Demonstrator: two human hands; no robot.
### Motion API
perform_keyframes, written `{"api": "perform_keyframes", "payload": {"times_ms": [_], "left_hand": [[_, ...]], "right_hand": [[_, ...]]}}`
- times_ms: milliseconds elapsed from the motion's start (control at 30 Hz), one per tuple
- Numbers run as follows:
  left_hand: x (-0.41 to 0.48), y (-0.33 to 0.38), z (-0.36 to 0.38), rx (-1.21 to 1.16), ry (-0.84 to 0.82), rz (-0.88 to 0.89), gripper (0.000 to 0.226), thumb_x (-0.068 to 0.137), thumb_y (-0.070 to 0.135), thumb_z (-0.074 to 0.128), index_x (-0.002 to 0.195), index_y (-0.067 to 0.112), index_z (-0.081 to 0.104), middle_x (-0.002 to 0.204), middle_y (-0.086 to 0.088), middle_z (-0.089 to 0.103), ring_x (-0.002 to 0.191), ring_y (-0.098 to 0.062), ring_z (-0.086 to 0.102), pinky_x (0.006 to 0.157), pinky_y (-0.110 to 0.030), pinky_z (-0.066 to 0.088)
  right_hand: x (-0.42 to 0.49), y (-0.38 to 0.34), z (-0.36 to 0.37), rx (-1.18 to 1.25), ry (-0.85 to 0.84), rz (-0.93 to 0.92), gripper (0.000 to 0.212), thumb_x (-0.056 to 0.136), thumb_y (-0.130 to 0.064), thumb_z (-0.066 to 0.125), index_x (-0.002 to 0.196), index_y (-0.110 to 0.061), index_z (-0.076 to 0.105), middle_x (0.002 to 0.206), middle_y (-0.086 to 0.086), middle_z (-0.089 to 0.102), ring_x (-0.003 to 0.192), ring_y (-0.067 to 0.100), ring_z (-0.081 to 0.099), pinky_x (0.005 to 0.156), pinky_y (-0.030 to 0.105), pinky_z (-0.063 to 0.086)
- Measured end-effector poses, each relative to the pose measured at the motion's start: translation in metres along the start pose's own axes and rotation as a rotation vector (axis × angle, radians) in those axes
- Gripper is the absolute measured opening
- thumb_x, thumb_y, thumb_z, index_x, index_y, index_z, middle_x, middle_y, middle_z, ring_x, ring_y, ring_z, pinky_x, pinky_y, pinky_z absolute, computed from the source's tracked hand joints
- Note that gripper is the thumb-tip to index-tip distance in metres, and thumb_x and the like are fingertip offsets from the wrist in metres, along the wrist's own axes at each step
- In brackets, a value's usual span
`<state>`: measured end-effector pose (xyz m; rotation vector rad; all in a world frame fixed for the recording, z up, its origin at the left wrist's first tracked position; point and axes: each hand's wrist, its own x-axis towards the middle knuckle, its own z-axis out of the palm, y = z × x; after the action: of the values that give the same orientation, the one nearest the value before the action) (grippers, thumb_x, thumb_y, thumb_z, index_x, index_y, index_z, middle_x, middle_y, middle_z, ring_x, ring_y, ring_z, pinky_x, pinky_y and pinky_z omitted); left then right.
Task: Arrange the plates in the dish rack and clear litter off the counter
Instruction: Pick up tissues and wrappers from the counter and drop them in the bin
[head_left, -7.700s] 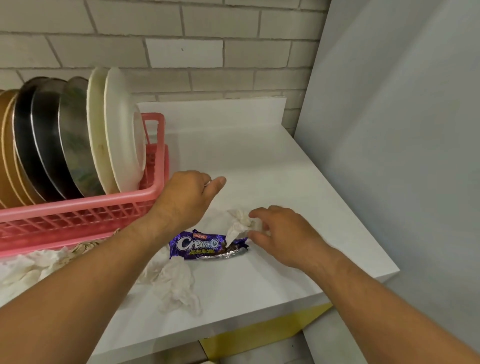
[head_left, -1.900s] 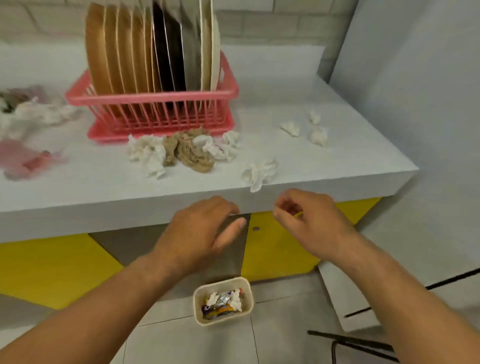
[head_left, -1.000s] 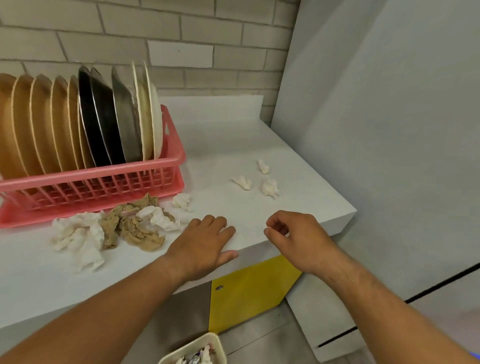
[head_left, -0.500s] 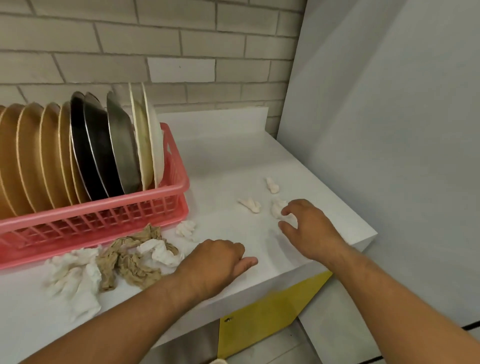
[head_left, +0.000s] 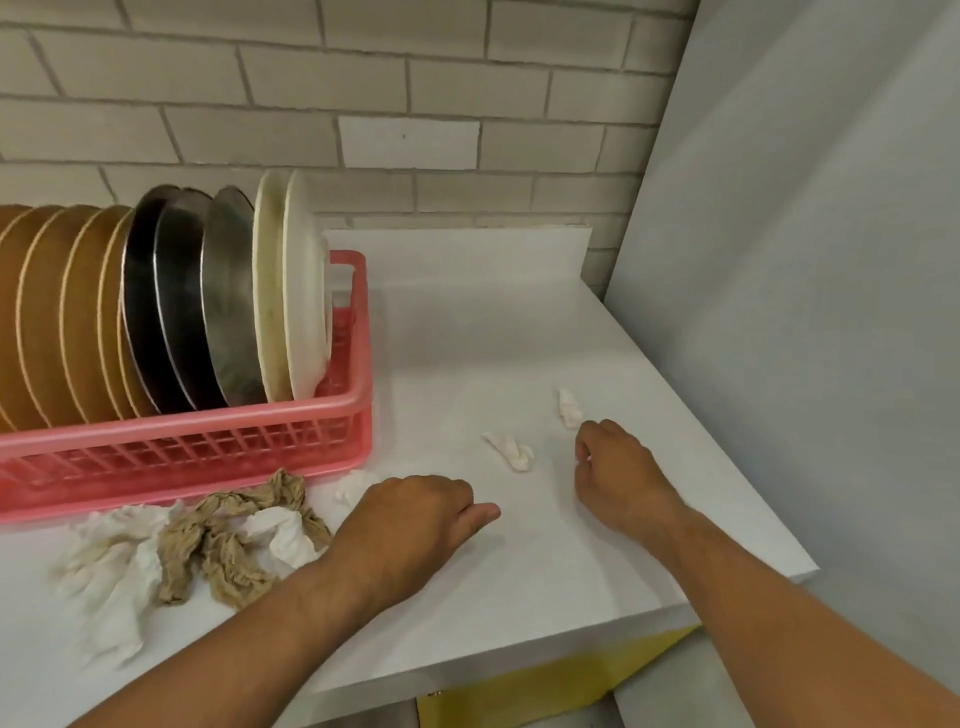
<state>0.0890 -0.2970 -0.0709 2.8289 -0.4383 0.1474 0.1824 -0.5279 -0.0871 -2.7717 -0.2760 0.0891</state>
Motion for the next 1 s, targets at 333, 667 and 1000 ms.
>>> {"api": "perform_keyframes", "payload": {"times_ms": [333, 667, 1000], "left_hand": [[0.004, 0.004, 0.019, -0.15, 0.024, -0.071, 0.064, 0.082, 0.073, 0.018, 0.073, 0.022, 0.055, 0.067, 0.009, 0.055, 0.064, -0.008, 0.053, 0.064, -0.027, 0.044], [-0.023, -0.007, 0.016, -0.204, -0.002, -0.16, 0.055, 0.082, 0.073, 0.023, 0.063, 0.027, 0.045, 0.062, 0.007, 0.054, 0.06, -0.008, 0.051, 0.062, -0.028, 0.044], [-0.07, -0.019, -0.002, -0.308, 0.032, -0.052, 0.054, 0.088, 0.067, 0.031, 0.058, 0.024, 0.042, 0.054, 0.005, 0.048, 0.055, -0.01, 0.048, 0.057, -0.03, 0.041]], "right_hand": [[0.076, 0.01, -0.005, -0.062, -0.009, 0.135, 0.056, 0.088, -0.062, 0.045, 0.127, -0.022, 0.039, 0.109, 0.006, 0.06, 0.099, 0.032, 0.059, 0.07, 0.033, 0.04], [0.042, 0.018, 0.005, 0.135, 0.029, 0.138, 0.03, 0.092, -0.038, 0.048, 0.069, -0.02, 0.045, 0.079, 0.002, 0.06, 0.068, 0.022, 0.057, 0.06, 0.029, 0.041], [-0.072, -0.042, 0.024, 0.528, 0.199, 0.146, 0.02, 0.089, -0.039, 0.064, 0.075, -0.025, 0.062, 0.074, -0.003, 0.065, 0.059, 0.006, 0.055, 0.051, 0.01, 0.04]]}}
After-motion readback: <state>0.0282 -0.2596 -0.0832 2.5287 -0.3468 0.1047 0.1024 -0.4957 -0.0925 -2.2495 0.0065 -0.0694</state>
